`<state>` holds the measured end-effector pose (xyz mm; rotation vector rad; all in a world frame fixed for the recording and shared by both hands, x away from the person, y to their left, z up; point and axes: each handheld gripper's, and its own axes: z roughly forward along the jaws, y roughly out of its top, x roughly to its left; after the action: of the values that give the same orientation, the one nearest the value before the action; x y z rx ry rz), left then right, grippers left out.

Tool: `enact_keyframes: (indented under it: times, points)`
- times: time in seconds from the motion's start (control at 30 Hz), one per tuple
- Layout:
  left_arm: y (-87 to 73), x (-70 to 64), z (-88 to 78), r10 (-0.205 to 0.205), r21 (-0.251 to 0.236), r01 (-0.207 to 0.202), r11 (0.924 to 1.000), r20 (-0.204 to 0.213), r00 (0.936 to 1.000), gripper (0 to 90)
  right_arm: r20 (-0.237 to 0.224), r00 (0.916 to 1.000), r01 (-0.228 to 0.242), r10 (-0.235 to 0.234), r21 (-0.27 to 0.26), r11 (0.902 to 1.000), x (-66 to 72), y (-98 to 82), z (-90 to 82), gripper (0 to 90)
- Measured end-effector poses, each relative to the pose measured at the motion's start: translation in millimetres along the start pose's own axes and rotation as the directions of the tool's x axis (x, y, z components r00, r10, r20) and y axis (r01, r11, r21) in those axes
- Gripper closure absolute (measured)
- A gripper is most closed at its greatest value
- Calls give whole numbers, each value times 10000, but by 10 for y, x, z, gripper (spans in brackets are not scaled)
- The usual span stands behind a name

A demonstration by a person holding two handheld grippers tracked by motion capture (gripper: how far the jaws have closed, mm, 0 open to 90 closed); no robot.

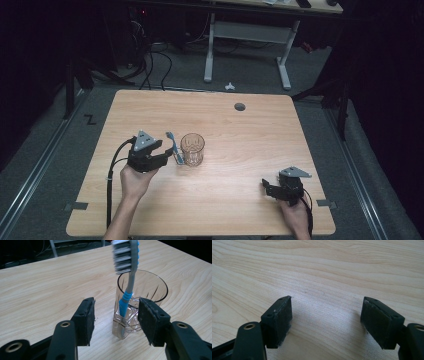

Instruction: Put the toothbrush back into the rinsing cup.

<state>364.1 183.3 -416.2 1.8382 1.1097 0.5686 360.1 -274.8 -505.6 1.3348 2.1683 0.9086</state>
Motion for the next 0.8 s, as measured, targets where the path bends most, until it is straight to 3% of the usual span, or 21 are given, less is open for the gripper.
enact_keyframes:
  times: [0.8]
  points:
    - [-86,53,-188,-261,-258,256,9993,-173,9995,488,1,10000,3,-3,1,10000,0,0,0,255]
